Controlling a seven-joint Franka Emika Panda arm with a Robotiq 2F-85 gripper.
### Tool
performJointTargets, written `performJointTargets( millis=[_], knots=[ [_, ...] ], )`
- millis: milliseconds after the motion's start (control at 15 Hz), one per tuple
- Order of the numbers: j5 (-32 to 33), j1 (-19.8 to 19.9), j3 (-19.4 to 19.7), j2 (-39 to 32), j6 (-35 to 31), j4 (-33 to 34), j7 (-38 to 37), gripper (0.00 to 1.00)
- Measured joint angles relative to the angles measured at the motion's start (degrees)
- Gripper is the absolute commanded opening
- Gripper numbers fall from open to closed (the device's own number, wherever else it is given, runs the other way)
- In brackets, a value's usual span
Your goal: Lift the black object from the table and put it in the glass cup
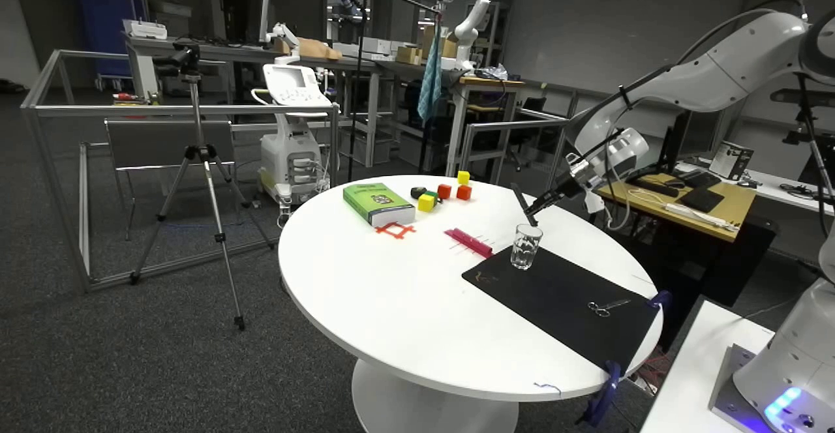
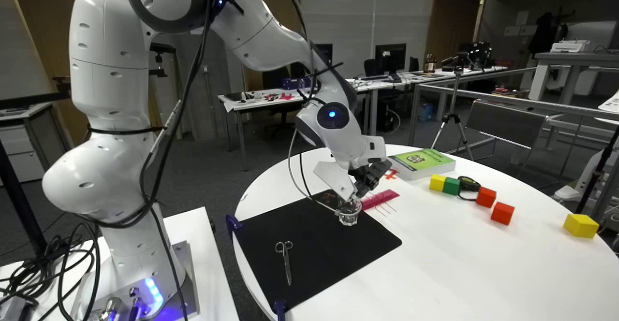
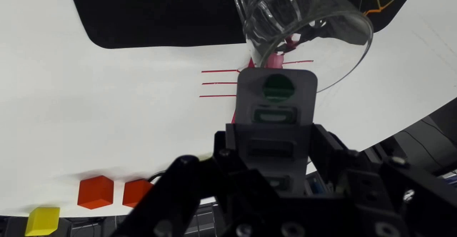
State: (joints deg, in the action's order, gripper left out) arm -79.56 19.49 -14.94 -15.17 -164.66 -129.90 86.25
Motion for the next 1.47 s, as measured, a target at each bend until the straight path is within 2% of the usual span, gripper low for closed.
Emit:
performJointTargets(
  millis=[733,1467],
  knots=[
    [-8.8,-1.6,-1.2,0.2,-2.8,-0.1,6.2,0.3],
    [-21.1,-3.2,-2.3,1.4,-3.7,-1.3,18.1,0.3]
  ],
)
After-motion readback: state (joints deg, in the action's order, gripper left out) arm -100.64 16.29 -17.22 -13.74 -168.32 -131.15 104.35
